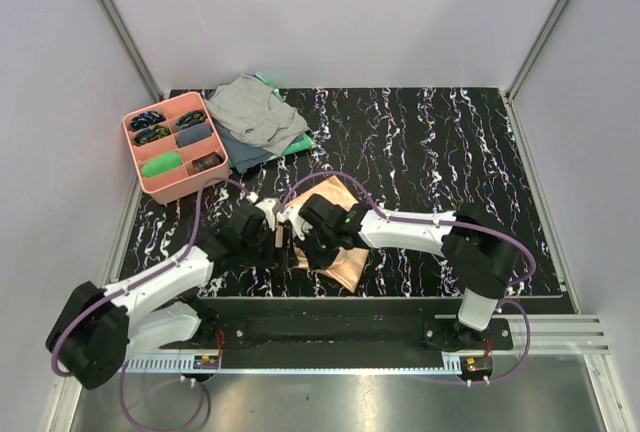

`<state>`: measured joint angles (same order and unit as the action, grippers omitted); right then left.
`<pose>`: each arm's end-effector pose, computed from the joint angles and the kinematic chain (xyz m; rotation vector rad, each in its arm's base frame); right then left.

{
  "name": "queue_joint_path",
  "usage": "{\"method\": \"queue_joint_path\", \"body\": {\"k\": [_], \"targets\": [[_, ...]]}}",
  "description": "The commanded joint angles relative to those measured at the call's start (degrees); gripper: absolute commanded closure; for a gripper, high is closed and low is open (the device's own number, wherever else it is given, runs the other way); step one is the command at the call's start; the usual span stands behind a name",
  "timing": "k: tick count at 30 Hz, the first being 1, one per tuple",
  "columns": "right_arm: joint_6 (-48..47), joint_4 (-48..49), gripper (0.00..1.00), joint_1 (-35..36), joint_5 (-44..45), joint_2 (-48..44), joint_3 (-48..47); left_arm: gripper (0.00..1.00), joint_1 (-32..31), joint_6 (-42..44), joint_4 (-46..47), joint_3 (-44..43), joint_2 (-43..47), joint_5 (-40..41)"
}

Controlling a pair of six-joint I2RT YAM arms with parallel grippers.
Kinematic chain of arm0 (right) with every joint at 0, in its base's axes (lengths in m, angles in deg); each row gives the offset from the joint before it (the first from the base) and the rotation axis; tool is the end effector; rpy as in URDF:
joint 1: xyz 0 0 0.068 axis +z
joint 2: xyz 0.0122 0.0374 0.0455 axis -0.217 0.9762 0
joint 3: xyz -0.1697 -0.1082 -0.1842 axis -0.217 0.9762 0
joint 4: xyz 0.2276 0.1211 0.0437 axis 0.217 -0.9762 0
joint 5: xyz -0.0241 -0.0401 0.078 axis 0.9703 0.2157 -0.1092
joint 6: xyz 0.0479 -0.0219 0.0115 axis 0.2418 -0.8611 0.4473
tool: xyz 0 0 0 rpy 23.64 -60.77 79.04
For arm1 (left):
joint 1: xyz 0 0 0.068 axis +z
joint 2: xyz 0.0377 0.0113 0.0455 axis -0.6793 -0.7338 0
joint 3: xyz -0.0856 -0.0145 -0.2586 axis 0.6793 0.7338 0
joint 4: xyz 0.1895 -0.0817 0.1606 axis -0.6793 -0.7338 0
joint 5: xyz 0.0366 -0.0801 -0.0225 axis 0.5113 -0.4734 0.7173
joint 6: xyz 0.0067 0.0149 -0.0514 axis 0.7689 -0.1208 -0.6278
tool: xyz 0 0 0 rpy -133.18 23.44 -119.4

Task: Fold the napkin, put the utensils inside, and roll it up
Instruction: Roll the napkin with the utensil

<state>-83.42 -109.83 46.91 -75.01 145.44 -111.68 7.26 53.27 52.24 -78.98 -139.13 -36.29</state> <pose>0.1752 0.3110 0.1766 -1.3966 2.3394 0.6112 0.1540 -0.1180 0.1689 0.2339 2.5852 -0.6782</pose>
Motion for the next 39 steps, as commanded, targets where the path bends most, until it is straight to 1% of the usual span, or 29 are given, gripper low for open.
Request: {"method": "queue_joint_path", "body": {"k": [1,2,4,8,10,14,19,22,26,27,31,35,39], "targets": [[0.3,-7.9,1.0,-3.1,-7.8,4.1,0.2,0.1,0.5,-1.7,3.6,0.2,7.1,5.8],[0.0,-8.0,1.0,-3.5,-9.6,4.3,0.1,0.09,0.5,-1.9,3.7,0.7,7.9,6.1],[-0.2,-8.3,1.0,-4.4,-11.4,5.4,-0.3,0.01,0.5,-2.3,4.1,1.8,10.6,6.4],[-0.7,-9.0,1.0,-6.3,-14.7,6.9,-0.9,0.01,0.5,-2.5,6.9,4.1,15.3,5.8],[-0.7,-9.0,1.0,-6.9,-15.6,7.6,-1.0,0.01,0.5,-2.5,8.0,5.3,16.1,5.3],[-2.4,-9.1,1.0,-8.6,-20.5,8.9,-1.6,0.01,0.5,-2.1,10.2,5.8,14.1,1.7],[-2.4,-10.1,1.0,-11.4,-25.8,11.0,-3.0,0.01,0.5,-1.8,10.7,5.9,11.8,1.9],[-2.6,-10.7,1.0,-12.1,-27.1,12.2,-3.7,0.01,0.5,-2.0,10.7,6.0,9.3,2.1],[-3.0,-11.6,1.0,-12.8,-28.0,13.4,-4.2,0.01,0.5,-2.1,12.2,6.9,8.8,1.8],[-3.0,-11.9,1.0,-12.9,-28.2,13.9,-4.4,0.02,0.5,-2.4,12.6,7.2,8.8,1.5],[-3.1,-12.7,1.0,-13.6,-29.6,14.9,-5.0,0.11,0.5,-3.4,14.6,8.0,7.6,0.0],[-3.6,-13.6,1.0,-14.4,-30.5,16.0,-5.8,0.17,0.5,-4.5,16.6,9.2,6.4,-1.0],[-3.8,-14.0,1.0,-14.7,-30.9,17.0,-6.3,0.29,0.5,-5.0,17.0,9.3,4.3,-1.3]]}}
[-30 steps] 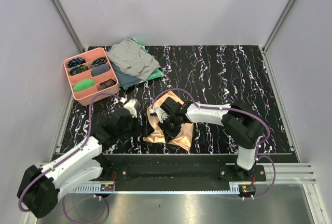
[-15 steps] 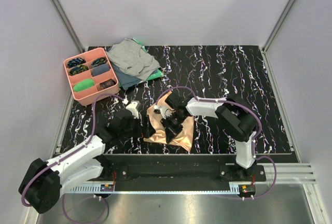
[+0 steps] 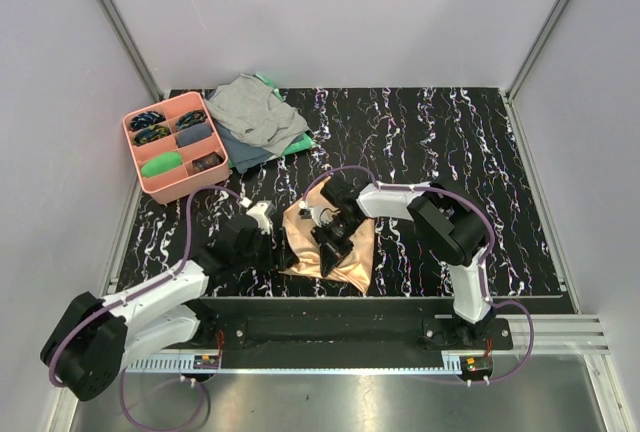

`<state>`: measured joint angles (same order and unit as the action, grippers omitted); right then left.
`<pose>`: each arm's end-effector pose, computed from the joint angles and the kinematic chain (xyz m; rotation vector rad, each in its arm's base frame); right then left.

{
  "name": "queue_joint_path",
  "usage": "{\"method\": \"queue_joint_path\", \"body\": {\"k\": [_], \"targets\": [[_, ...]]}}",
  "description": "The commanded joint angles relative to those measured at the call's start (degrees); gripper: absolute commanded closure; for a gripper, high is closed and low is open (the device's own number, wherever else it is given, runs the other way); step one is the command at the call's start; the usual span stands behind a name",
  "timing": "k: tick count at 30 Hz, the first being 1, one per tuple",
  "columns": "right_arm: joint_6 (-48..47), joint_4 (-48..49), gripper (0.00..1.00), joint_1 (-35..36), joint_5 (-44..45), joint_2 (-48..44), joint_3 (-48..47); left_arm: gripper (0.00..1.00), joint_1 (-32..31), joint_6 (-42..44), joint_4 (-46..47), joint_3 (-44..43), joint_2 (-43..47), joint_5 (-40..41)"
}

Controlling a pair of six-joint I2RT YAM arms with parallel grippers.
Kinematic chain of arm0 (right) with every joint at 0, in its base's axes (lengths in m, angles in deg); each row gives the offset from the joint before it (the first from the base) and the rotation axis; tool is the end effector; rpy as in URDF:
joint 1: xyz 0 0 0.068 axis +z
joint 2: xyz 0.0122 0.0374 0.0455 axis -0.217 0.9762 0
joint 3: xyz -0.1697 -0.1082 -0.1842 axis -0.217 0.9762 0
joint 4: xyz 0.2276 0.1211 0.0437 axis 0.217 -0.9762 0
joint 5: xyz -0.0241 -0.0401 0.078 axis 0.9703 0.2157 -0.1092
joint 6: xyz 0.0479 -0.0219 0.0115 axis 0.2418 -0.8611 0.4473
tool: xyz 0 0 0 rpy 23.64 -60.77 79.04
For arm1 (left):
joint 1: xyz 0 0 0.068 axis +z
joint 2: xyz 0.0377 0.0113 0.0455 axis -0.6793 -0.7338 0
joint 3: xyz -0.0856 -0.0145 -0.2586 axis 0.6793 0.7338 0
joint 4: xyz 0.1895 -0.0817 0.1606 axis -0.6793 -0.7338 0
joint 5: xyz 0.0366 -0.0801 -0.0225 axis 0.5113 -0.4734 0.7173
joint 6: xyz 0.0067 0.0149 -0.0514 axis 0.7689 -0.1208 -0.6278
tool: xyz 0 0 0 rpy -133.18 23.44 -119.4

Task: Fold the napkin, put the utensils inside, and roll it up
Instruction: Roll the napkin with the utensil

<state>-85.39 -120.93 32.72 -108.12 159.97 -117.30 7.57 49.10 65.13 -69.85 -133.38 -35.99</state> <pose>0.2387 0.2765 0.1174 1.1836 -2.5113 -1.1538 0.1427 -0.1085 0.1533 0.1434 2.4358 -0.7824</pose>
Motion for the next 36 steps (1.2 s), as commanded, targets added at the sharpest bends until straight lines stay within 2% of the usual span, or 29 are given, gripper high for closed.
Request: {"method": "queue_joint_path", "body": {"k": [1,5,6,8,9,11,15,16,17,18,19,20,25,29,36], "targets": [[-1.9,-2.9,1.0,-0.6,2.1,2.6,-0.8,0.31,0.2,-0.8,3.6,0.0,-2.0,-1.0],[-2.1,-3.2,1.0,-0.8,1.9,3.0,-1.2,0.47,0.2,-1.2,3.9,0.1,-2.4,-0.4],[-2.1,-3.1,1.0,-1.0,1.7,3.0,-1.2,0.53,0.2,-1.3,4.2,0.2,-2.5,-0.3],[-2.1,-3.2,1.0,-1.0,1.8,3.0,-1.4,0.58,0.2,-1.1,4.5,0.3,-3.1,-0.4],[-2.0,-3.2,1.0,-1.0,1.9,2.8,-1.4,0.65,0.2,-1.0,4.2,0.2,-3.2,-0.3],[-1.8,-3.2,0.96,-1.1,2.0,2.4,-1.6,0.72,0.2,-0.5,3.9,-0.2,-4.1,-0.3],[-0.9,-3.1,0.79,-1.5,3.1,-0.1,-1.4,0.88,0.2,0.8,2.5,-1.2,-5.5,-0.1],[-0.6,-3.1,0.74,-1.5,3.5,-0.9,-1.4,0.95,0.2,0.8,1.5,-2.0,-6.1,0.3],[-0.2,-3.2,0.62,-1.5,3.9,-1.6,-1.0,0.98,0.2,0.9,1.2,-2.2,-6.5,0.4],[0.0,-3.1,0.56,-1.6,5.2,-3.6,-0.9,1.0,0.2,1.1,0.7,-2.7,-7.2,0.4],[0.7,-3.2,0.5,-1.6,6.1,-4.9,-0.5,1.0,0.2,1.2,-0.6,-3.7,-7.6,0.9],[0.7,-3.0,0.38,-1.5,7.1,-6.3,0.4,1.0,0.2,1.4,-1.4,-4.2,-7.9,1.0],[3.6,-2.9,0.25,-1.4,20.0,-17.5,4.1,1.0,0.2,1.6,-4.5,-6.8,-10.2,1.7],[7.3,-2.5,0.21,-0.4,30.2,-26.4,7.9,1.0,0.3,1.9,-7.0,-9.3,-12.2,1.3],[16.6,-4.1,0.2,5.3,42.0,-30.6,11.8,1.0,1.2,2.9,-10.3,-13.2,-17.4,-0.4]]}}
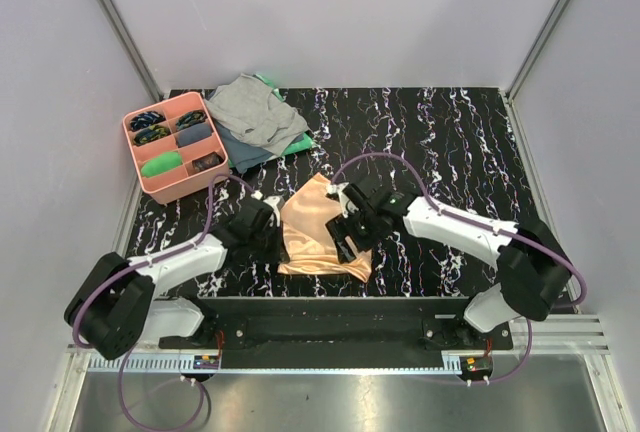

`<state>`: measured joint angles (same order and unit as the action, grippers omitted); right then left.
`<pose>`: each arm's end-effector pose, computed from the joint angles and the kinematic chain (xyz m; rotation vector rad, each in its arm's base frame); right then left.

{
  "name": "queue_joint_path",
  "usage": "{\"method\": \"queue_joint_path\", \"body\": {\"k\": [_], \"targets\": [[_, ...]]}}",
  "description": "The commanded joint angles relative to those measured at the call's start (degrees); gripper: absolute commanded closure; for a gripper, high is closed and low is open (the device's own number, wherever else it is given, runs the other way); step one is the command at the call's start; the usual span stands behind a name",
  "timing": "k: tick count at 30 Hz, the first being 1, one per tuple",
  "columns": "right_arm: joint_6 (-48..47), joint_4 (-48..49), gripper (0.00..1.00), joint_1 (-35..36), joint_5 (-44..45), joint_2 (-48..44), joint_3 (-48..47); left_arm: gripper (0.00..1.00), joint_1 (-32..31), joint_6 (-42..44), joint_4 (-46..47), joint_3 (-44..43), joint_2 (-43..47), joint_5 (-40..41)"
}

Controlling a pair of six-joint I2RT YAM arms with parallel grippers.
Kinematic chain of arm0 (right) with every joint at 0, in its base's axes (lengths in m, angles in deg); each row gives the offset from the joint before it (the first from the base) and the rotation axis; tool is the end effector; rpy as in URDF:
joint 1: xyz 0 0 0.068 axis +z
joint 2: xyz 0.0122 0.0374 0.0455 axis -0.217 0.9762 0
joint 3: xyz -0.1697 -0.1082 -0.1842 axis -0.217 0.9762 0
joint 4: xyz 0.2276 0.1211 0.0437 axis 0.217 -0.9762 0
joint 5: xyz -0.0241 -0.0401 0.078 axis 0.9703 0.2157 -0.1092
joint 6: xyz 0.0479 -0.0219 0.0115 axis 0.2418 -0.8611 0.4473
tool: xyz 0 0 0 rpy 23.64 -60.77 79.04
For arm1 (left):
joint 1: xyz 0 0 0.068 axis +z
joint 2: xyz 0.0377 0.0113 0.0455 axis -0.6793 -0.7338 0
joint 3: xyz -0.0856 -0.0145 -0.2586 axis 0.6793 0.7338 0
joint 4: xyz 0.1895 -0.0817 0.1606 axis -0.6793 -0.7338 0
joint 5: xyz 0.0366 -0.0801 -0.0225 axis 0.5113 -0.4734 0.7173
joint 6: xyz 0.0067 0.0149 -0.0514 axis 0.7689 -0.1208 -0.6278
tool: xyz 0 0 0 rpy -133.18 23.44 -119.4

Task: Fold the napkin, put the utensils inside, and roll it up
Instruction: Roll the napkin with the utensil

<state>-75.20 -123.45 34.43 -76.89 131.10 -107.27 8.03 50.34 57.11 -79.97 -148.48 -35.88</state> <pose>0.1979 0.2242 0.2195 -0.9755 2.6078 0.6014 0.1708 -0.1262 0.1495 0.1428 2.6568 -0.6500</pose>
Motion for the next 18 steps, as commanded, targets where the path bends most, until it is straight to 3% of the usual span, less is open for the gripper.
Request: {"method": "queue_joint_path", "body": {"k": [1,8,18], "targets": [[6.6,-1.3,0.2,6.4,12.5,-2.1,2.3,1.0,0.9,1.7,-2.4,-3.3,-2.7,-0.9],[6.0,-0.9,0.19,12.4,23.2,-0.9,-0.3,1.0,1.3,2.1,-2.8,-4.2,-4.2,-2.1],[0.0,-4.7,0.23,14.0,21.9,6.6,-4.0,1.0,2.2,3.1,-4.3,-6.0,-5.7,-2.4]]}}
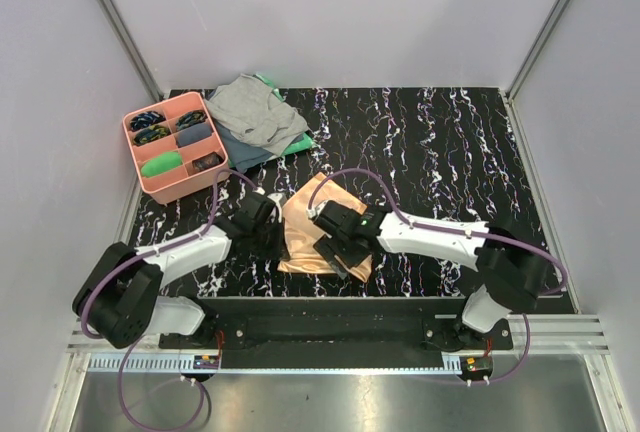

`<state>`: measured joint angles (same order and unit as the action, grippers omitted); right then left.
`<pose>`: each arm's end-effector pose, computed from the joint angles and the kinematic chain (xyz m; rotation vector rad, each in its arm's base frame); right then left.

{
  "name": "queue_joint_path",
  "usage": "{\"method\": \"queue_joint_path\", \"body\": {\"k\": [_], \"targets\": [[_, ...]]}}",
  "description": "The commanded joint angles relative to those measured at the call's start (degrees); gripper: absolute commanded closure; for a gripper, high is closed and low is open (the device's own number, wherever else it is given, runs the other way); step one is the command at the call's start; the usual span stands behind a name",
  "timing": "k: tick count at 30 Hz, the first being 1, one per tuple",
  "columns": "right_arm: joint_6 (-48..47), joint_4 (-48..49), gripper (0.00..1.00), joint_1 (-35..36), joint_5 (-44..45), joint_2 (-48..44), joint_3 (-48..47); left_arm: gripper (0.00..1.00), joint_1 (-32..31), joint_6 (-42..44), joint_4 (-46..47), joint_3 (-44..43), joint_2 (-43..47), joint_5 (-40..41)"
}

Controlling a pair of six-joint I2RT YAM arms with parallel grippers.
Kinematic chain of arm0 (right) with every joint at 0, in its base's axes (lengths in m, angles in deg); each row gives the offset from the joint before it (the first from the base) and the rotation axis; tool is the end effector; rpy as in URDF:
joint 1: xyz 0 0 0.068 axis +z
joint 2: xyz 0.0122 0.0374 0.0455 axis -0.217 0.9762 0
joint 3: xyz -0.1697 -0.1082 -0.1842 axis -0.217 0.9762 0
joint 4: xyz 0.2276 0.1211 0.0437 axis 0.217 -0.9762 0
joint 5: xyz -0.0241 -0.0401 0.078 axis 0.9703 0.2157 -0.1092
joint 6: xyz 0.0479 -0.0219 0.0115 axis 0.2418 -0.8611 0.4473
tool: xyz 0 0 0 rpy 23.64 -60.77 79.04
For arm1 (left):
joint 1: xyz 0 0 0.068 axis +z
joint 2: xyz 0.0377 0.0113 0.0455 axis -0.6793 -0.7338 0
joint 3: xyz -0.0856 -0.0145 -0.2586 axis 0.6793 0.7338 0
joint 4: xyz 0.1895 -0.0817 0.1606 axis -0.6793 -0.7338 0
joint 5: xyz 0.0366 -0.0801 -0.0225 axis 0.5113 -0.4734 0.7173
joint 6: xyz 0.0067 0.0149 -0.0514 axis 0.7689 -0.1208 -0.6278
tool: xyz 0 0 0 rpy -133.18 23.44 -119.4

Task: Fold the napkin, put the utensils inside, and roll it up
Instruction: Roll the napkin with the utensil

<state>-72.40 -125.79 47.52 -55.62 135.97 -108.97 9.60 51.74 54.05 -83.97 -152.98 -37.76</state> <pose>0.1580 0.2648 0.2015 -1.0954 2.5388 0.1512 0.1844 -0.1295 0.1504 0.1463 2.7184 -0.6400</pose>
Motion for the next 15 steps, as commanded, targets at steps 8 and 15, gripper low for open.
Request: {"method": "queue_joint_path", "body": {"k": [8,15], "targets": [[-4.1,-7.9,0.51,1.1,-4.3,7.5,-5.8,1.0,1.5,2.2,-1.9,-3.2,-2.1,-0.8],[-4.5,-11.6,0.69,1.1,-6.8,11.4,-7.2,1.0,2.3,2.9,-2.9,-4.4,-3.2,-1.0]]}}
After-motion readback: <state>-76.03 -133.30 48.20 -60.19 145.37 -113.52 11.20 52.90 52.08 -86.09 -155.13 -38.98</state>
